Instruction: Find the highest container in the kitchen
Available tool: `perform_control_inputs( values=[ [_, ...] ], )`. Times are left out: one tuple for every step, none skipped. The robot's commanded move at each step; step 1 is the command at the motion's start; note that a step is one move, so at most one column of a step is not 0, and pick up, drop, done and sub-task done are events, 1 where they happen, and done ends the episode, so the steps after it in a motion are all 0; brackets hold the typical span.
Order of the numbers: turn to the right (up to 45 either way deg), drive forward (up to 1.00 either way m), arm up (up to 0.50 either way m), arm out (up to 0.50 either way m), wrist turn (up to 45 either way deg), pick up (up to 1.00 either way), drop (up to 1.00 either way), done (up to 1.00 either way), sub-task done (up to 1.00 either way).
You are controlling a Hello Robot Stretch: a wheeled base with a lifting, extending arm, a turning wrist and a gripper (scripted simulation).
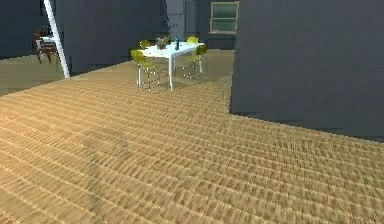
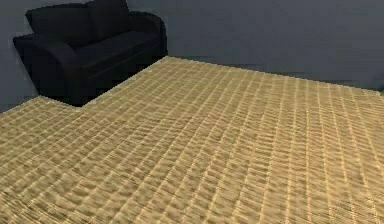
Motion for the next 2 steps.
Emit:
perform_control_inputs(
  values=[
    [0.0,1.00,0.00,0.00,0.0,0.00,0.00,0.00,0.00],
    [0.0,1.00,0.00,0.00,0.0,0.00,0.00,0.00,0.00]
  ],
)
